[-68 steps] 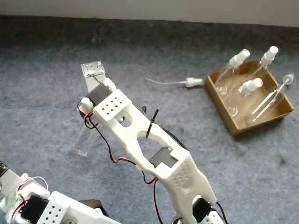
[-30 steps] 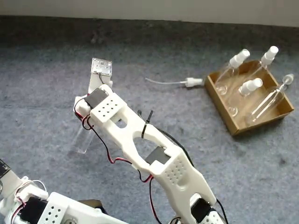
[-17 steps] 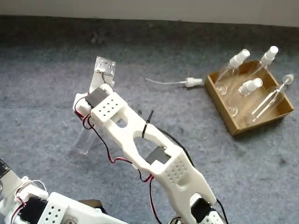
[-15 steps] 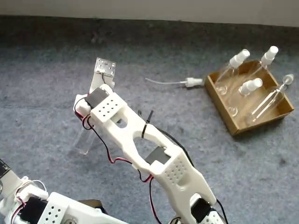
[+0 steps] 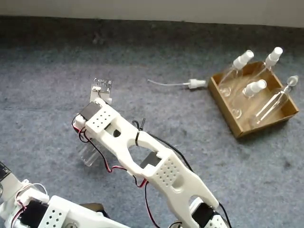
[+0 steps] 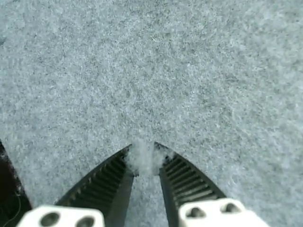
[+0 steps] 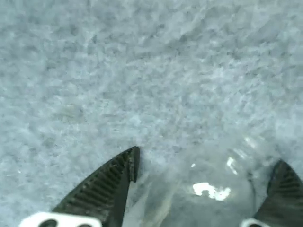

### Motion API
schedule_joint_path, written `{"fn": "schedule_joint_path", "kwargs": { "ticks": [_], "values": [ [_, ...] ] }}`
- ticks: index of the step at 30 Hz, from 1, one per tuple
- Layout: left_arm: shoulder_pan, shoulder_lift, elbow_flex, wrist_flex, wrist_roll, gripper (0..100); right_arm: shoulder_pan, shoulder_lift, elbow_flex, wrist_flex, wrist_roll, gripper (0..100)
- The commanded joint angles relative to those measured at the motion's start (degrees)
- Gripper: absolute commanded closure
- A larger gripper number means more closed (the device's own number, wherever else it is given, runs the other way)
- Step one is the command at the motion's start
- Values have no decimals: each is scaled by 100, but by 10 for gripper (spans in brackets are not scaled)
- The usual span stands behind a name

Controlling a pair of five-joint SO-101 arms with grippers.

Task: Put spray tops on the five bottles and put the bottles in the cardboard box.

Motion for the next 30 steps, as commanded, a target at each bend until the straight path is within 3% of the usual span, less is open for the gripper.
{"fn": "schedule_joint_path", "kwargs": {
  "ticks": [1,9,17,22,30],
  "values": [
    [-57,-31,101,26,-62,995,4,-66,-163,400,-70,620],
    [-57,-31,101,26,-62,995,136,-66,-163,901,-70,630],
    [-57,-31,101,26,-62,995,198,-66,-163,1103,-9,867],
    [-57,-31,101,26,-62,995,391,-286,-154,1235,0,897],
    [-57,-31,101,26,-62,993,664,-1182,-163,1895,1424,897]
  ]
}}
